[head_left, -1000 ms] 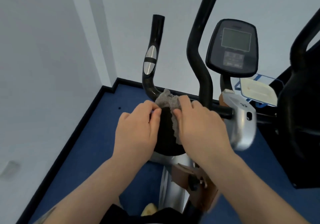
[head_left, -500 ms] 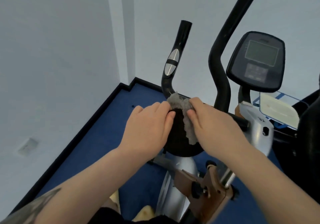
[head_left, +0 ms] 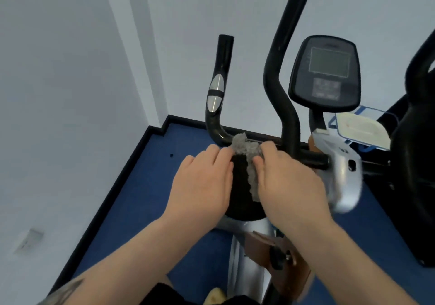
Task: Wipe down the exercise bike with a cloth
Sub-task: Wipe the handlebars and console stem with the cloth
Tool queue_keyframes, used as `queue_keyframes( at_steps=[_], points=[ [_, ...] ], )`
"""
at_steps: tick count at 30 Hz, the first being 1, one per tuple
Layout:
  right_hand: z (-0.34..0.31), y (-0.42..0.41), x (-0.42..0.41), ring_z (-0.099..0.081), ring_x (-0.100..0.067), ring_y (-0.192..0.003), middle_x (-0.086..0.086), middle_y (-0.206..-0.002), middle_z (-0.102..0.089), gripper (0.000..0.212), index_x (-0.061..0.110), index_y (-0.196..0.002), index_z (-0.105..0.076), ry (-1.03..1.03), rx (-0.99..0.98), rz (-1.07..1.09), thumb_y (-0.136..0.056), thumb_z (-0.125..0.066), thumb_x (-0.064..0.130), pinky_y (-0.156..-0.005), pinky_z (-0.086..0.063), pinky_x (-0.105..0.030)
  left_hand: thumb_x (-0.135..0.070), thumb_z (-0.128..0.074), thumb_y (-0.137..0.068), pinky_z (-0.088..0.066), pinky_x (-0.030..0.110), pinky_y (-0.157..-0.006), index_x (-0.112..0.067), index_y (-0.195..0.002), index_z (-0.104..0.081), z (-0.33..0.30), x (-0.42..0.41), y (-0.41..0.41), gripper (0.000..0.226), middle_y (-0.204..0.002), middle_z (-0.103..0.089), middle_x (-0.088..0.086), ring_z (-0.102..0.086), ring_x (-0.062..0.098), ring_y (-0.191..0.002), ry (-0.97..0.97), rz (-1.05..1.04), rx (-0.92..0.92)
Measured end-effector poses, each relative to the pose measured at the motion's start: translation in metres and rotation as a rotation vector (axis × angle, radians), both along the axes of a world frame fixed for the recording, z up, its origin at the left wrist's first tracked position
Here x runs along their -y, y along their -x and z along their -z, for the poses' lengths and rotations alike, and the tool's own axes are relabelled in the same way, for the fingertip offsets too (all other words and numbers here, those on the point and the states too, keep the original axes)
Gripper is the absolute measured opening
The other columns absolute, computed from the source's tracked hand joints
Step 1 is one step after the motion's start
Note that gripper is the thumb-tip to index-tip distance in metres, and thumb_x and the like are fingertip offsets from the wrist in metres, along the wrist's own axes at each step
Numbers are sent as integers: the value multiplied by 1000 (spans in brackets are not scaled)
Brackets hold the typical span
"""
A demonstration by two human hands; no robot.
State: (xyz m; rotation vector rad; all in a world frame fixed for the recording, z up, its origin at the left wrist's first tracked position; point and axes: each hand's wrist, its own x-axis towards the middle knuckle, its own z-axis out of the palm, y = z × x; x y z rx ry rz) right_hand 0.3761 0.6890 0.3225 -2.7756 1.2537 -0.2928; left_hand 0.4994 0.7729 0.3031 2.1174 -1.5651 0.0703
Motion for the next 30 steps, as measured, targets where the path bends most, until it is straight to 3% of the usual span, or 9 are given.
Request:
queue_keyframes(
  at_steps=[5, 9, 14, 18, 21, 23, 25, 27, 30],
  points=[
    [7, 15, -22, -46, -3, -54, 11, -68, -45, 26, 33, -93, -26, -90, 176, 124, -92, -9, 52, -45, -33, -24, -19, -32, -86, -47, 37, -58, -10, -115, -65, -3, 8, -15, 44, -89, -61, 2, -55, 21, -69, -20, 229, 68],
    [6, -1, -13, -49, -7, -60, 10, -69, -46, 23, 29, -96, -36, -127, 237, 223, -100, -20, 44, -51, -30, -28, -22, -31, -90, -49, 44, -61, -9, -116, -63, 2, 11, -22, 43, -90, -60, 2, -54, 21, -70, 42, 339, -59],
    [18, 0, -58, -54, -4, -70, 12, -87, -52, 41, 34, -106, -33, -151, 406, 393, -86, -6, 58, -57, -43, -22, -27, -33, -91, -49, 39, -79, -18, -129, -56, 15, 8, -28, 45, -109, -59, -5, -54, 13, -93, 90, 399, -339],
    [22, 1, -49, -46, -4, -64, 16, -85, -48, 38, 34, -116, -29, -147, 343, 435, -90, -11, 55, -49, -26, -13, -28, -37, -90, -48, 37, -83, -23, -131, -52, 21, 11, -37, 44, -110, -57, -11, -51, 6, -97, 93, 489, -397],
    [38, -15, -67, -54, 5, -80, 23, -86, -51, 19, 44, -108, -31, -93, 586, 642, -93, -22, 53, -59, -35, -8, -35, -38, -89, -50, 41, -83, -26, -133, -48, 23, 13, -43, 46, -112, -58, -13, -55, 6, -100, 54, 556, -459],
    [50, -36, -85, -53, 14, -94, 28, -96, -52, 24, 50, -113, -31, -139, 850, 795, -91, -23, 58, -75, -41, -8, -40, -39, -88, -52, 33, -81, -30, -134, -46, 23, 13, -44, 48, -108, -58, -17, -56, 2, -99, 38, 577, -532],
    [62, -48, -90, -58, 1, -100, 26, -106, -53, 38, 42, -122, -34, -206, 1031, 872, -90, -24, 60, -85, -48, -27, -41, -38, -88, -51, 27, -78, -28, -136, -45, 23, 14, -45, 50, -104, -58, -19, -56, -1, -96, 34, 607, -535],
    [65, -49, -85, -59, 1, -95, 26, -100, -56, 33, 44, -118, -33, -185, 1061, 903, -93, -19, 60, -83, -51, -32, -41, -37, -89, -50, 27, -78, -26, -137, -44, 24, 16, -48, 51, -105, -58, -16, -55, 0, -96, 30, 647, -501],
    [70, -65, -85, -58, 6, -97, 28, -103, -57, 22, 43, -117, -37, -143, 1234, 922, -97, -31, 48, -78, -51, -19, -41, -37, -91, -44, 27, -88, -25, -139, -42, 25, 17, -52, 51, -116, -54, -14, -50, 1, -105, 46, 684, -461]
  ],
)
